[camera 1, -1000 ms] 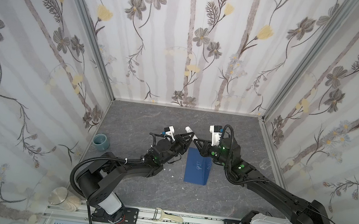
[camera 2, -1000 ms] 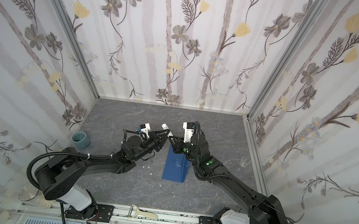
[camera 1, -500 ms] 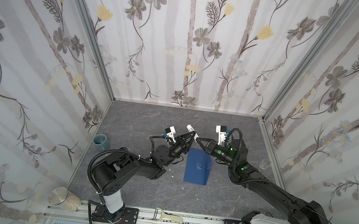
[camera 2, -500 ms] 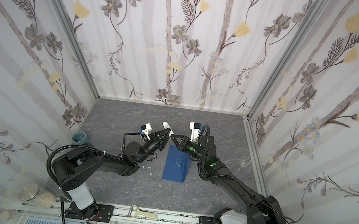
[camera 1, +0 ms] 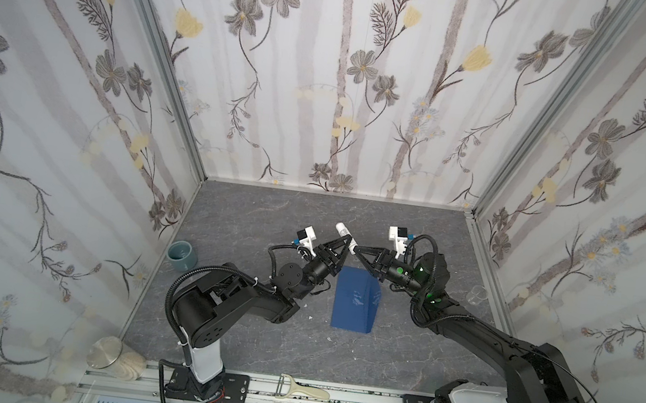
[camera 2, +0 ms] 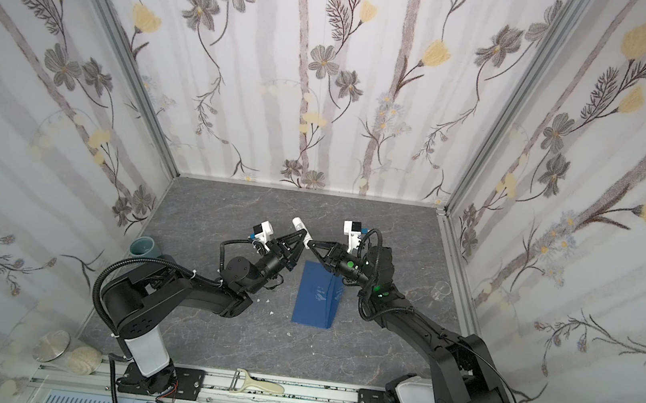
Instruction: Place the letter into the envelope and seal it
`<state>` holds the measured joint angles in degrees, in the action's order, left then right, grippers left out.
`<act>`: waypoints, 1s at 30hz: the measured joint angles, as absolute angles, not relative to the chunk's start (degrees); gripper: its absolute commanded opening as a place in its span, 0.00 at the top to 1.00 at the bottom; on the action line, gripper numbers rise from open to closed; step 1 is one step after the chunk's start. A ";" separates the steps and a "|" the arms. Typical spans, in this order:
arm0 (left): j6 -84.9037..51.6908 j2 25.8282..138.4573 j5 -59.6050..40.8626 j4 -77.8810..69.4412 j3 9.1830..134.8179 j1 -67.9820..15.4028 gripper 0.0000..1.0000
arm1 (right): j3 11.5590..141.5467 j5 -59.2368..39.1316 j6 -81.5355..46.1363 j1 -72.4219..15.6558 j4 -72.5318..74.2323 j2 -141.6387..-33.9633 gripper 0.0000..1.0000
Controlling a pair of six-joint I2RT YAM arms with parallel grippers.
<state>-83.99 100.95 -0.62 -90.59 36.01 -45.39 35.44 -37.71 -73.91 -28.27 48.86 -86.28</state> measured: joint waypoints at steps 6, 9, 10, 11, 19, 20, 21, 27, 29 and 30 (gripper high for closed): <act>-83.24 100.90 0.47 -90.50 35.68 -45.74 1.00 | 32.51 -40.47 -83.22 -27.46 63.72 -92.20 0.91; -82.54 100.90 0.84 -90.08 35.51 -45.74 1.00 | 31.05 -40.93 -89.38 -27.40 74.67 -97.03 0.91; -82.48 100.88 0.84 -90.08 35.46 -45.76 1.00 | 30.72 -41.06 -91.26 -27.40 78.04 -98.50 0.91; -82.43 100.88 0.80 -90.13 35.44 -45.78 1.00 | 30.39 -41.08 -93.36 -27.40 81.54 -100.01 0.91; -82.32 100.66 0.60 -90.80 35.05 -46.06 1.00 | 29.52 -41.25 -102.10 -27.51 92.55 -104.66 0.81; -82.32 100.55 0.64 -90.80 34.96 -46.15 1.00 | 29.39 -41.28 -102.30 -27.53 92.58 -104.57 0.79; -82.32 100.51 0.67 -90.80 34.89 -46.26 1.00 | 29.19 -41.30 -102.41 -27.53 92.58 -104.36 0.76; -82.63 98.21 -1.98 -91.42 34.13 -46.87 1.00 | 29.23 -41.80 -97.67 -27.64 88.38 -99.07 0.62; -82.67 96.84 -2.39 -90.26 33.58 -46.87 1.00 | 29.63 -41.65 -93.23 -27.62 82.74 -95.72 0.60; -82.76 96.07 -2.57 -89.27 33.34 -46.85 1.00 | 30.06 -41.30 -90.28 -27.62 78.59 -93.76 0.60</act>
<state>-82.76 96.07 -2.57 -89.27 33.34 -46.85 30.06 -41.30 -90.28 -27.62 78.59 -93.76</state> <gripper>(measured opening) 0.203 0.397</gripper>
